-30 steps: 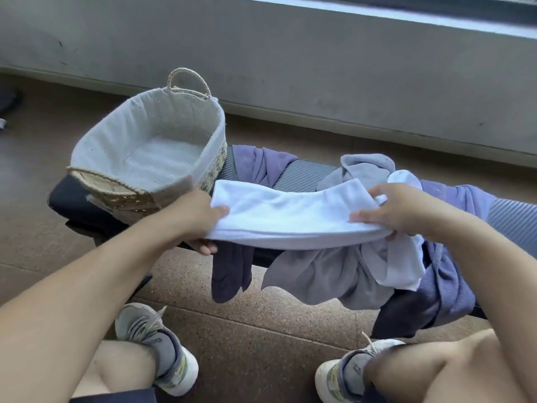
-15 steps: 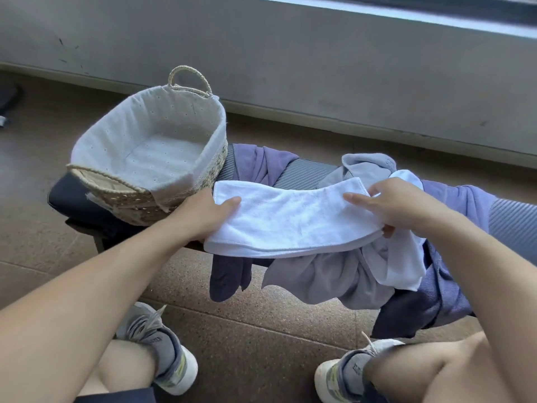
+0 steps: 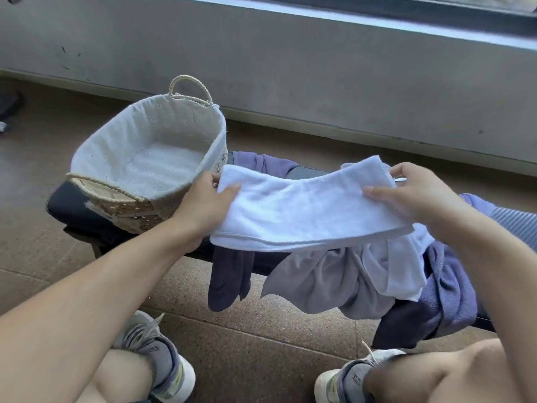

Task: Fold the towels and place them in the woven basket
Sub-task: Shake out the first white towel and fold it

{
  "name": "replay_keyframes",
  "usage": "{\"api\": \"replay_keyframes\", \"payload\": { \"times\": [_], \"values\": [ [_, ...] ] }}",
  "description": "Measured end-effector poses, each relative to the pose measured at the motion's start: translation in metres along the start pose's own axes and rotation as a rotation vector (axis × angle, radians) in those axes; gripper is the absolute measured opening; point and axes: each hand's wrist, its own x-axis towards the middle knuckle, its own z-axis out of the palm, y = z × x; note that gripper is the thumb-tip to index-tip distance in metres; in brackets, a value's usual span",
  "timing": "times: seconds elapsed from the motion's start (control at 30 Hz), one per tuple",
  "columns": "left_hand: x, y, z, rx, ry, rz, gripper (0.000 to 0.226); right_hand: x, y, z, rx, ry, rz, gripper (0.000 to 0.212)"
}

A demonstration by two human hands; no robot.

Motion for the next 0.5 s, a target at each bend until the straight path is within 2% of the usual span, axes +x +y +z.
{"api": "replay_keyframes", "payload": {
  "times": [0.07, 0.1, 0.17, 0.23, 0.3, 0.4, 0.5],
  "values": [
    [-0.003, 0.000, 0.002, -0.159, -0.137, -0.147, 0.032, 0.003, 0.008, 0.002, -0.401, 0.089, -0.016, 0.054],
    [-0.006, 0.002, 0.004, -0.239, -0.186, -0.185, 0.034, 0.001, 0.008, 0.005, -0.503, 0.135, -0.070, 0.059],
    [-0.012, 0.007, 0.006, -0.373, -0.223, -0.207, 0.038, -0.010, -0.001, 0.019, -0.393, 0.151, -0.263, 0.050],
    [-0.015, 0.010, 0.009, -0.482, -0.223, -0.210, 0.042, -0.028, -0.016, 0.041, -0.196, -0.011, -0.475, 0.040],
    [-0.018, 0.012, 0.012, -0.548, -0.221, -0.213, 0.044, -0.050, -0.027, 0.066, -0.155, -0.197, -0.590, 0.044],
    [-0.022, 0.013, 0.018, -0.598, -0.214, -0.211, 0.044, -0.066, -0.027, 0.095, -0.087, -0.204, -0.582, 0.048],
    [-0.025, 0.012, 0.020, -0.637, -0.192, -0.208, 0.045, -0.068, -0.029, 0.106, 0.008, -0.176, -0.520, 0.037]
  ]
}}
